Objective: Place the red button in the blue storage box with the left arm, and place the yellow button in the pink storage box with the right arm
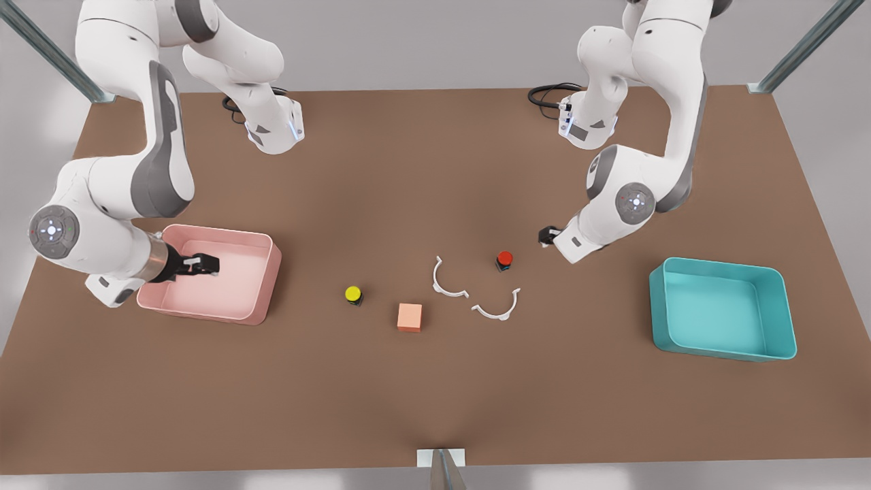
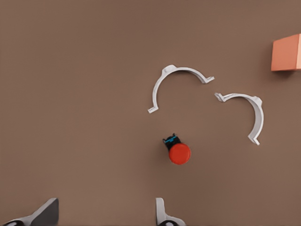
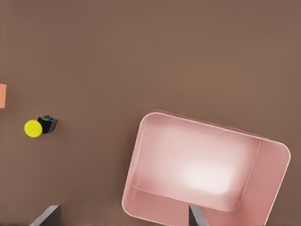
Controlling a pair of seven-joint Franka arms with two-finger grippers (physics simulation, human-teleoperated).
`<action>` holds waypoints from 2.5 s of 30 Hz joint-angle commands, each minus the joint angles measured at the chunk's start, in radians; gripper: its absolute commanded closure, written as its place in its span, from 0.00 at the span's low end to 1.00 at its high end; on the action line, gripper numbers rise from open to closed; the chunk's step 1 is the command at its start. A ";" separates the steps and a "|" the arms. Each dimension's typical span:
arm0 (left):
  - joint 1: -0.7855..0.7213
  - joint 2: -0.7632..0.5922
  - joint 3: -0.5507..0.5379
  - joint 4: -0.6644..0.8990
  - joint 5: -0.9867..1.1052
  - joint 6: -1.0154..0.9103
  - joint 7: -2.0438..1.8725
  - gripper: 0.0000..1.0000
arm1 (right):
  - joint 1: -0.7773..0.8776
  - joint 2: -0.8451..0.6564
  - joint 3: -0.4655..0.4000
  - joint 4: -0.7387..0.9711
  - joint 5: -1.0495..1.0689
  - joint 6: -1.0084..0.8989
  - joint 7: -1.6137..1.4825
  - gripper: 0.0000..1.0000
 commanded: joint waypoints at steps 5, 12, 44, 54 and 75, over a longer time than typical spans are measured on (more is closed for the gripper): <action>-0.117 0.087 0.000 -0.048 -0.036 0.443 -0.366 0.00 | 0.085 0.121 0.029 -0.015 0.017 0.141 0.186 0.00; -0.193 0.201 0.000 -0.062 -0.034 0.500 -0.440 0.00 | 0.169 0.194 0.031 -0.153 0.022 0.403 0.559 0.00; -0.203 0.160 0.041 -0.093 -0.031 0.395 -0.502 0.53 | 0.321 0.333 0.039 -0.313 -0.054 0.770 0.992 0.00; -0.071 0.081 0.571 0.033 -0.057 0.026 0.482 0.53 | 0.323 0.341 0.059 -0.323 -0.054 0.770 1.093 0.19; -0.050 0.264 0.545 0.706 -0.122 -0.497 0.193 0.00 | 0.314 0.319 0.091 -0.325 -0.080 0.742 1.046 0.58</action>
